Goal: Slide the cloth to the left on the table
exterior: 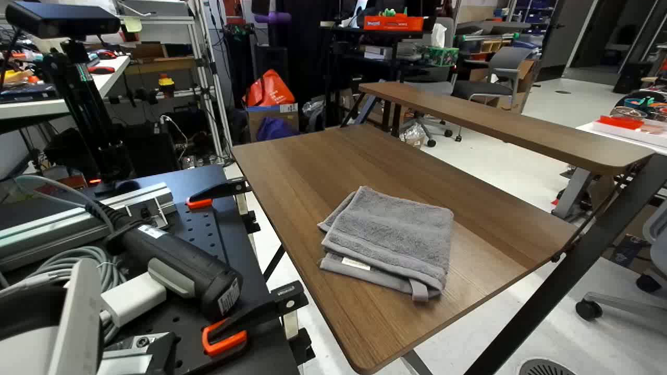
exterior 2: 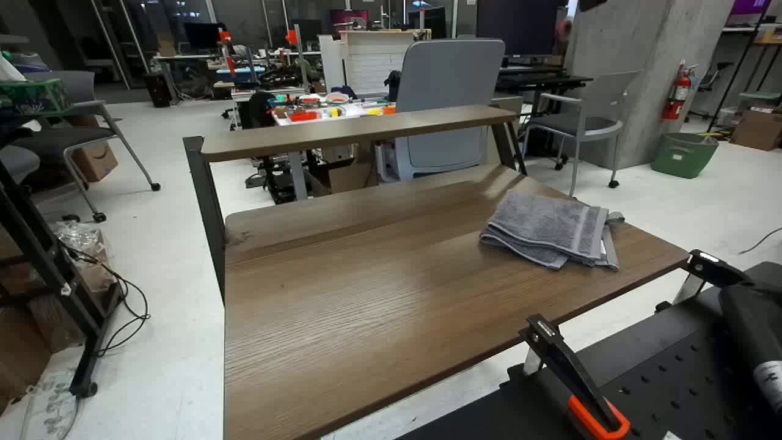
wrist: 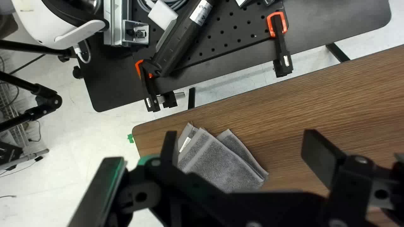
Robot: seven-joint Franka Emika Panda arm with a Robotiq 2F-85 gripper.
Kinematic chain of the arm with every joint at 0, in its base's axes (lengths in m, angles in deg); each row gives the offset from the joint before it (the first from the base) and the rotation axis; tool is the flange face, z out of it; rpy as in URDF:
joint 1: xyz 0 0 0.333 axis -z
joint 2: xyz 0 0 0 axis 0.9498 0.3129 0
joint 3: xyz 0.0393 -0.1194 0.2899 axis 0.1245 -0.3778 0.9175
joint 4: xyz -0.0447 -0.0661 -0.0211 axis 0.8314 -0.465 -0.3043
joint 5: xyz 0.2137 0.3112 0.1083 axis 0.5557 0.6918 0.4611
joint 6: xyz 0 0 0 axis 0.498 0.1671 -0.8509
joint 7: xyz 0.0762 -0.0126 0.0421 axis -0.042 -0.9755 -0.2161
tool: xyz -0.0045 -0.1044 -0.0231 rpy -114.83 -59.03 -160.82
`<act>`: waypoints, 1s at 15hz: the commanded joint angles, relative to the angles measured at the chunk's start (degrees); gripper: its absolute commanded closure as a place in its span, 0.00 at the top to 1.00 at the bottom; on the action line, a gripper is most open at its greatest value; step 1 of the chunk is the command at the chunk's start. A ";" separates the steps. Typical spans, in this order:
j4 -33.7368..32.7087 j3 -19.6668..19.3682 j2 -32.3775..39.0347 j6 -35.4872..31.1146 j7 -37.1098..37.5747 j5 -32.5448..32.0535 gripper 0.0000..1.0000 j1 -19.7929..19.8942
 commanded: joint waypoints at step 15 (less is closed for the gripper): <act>-0.23 -3.34 1.91 -6.49 4.94 -4.17 1.00 0.36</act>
